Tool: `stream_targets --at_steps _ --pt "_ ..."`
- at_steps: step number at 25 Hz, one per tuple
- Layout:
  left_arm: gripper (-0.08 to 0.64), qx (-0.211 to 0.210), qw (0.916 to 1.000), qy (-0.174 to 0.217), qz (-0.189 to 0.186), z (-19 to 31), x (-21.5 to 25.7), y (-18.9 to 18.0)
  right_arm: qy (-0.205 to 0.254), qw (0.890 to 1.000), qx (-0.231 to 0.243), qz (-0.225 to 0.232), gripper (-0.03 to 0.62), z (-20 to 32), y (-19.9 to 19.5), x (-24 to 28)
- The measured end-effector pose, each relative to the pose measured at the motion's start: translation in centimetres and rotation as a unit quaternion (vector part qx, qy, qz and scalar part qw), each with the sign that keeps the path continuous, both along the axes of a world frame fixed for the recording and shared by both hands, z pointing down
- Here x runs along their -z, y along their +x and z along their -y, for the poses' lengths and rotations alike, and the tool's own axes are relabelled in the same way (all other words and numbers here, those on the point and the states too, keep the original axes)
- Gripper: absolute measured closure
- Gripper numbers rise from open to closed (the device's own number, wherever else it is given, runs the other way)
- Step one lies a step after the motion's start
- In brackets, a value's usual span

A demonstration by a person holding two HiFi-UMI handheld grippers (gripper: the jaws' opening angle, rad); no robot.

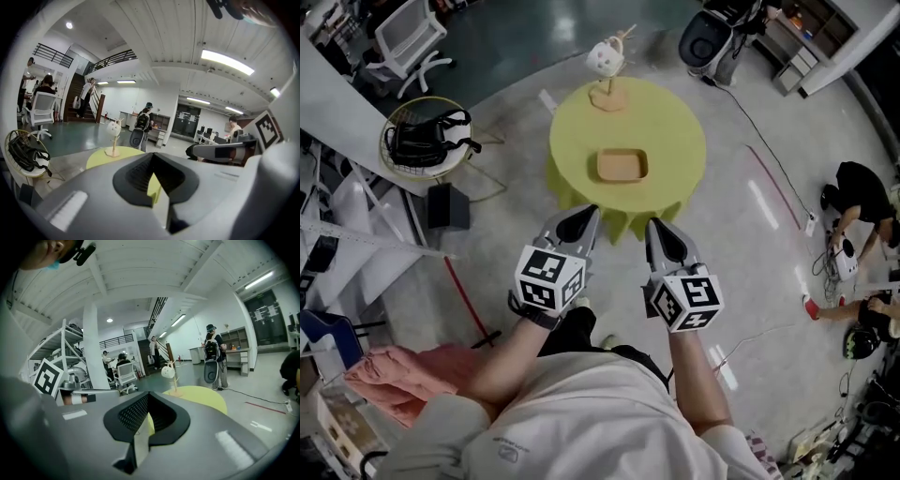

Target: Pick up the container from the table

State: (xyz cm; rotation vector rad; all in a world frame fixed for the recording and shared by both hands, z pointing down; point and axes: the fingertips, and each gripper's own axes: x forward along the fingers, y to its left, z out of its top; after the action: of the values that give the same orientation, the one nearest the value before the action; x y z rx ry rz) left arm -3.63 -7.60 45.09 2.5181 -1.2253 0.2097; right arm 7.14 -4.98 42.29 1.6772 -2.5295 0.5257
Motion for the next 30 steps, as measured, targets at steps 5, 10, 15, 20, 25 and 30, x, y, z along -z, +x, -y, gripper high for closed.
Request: stream_targets --at_steps 5,10,15,20,25,30 --pt "0.554 -0.014 0.9998 -0.017 0.004 4.4 -2.0 -0.8 -0.013 1.000 -0.026 -0.006 0.583 4.3 -0.4 -1.6" --pt "0.554 -0.015 0.9989 -0.044 0.002 7.7 -4.7 -1.1 -0.034 0.998 -0.042 -0.015 0.583 7.3 0.0 -3.7" --pt "0.554 -0.011 0.9974 -0.070 0.010 11.1 -7.8 0.1 -0.053 0.997 -0.048 -0.022 0.583 11.0 1.7 -6.3" --pt "0.554 0.011 0.9947 -0.101 0.013 14.3 -11.4 1.0 -0.075 0.996 -0.039 -0.029 0.583 14.9 3.4 -9.5" --pt "0.554 0.040 0.9891 -0.141 0.017 17.8 -15.5 1.2 -0.117 0.992 -0.028 -0.039 0.581 19.4 4.6 -13.6" --pt "0.552 0.061 0.9822 -0.177 0.022 21.1 -20.4 1.5 -0.163 0.986 -0.011 -0.041 0.580 23.3 5.3 -19.2"
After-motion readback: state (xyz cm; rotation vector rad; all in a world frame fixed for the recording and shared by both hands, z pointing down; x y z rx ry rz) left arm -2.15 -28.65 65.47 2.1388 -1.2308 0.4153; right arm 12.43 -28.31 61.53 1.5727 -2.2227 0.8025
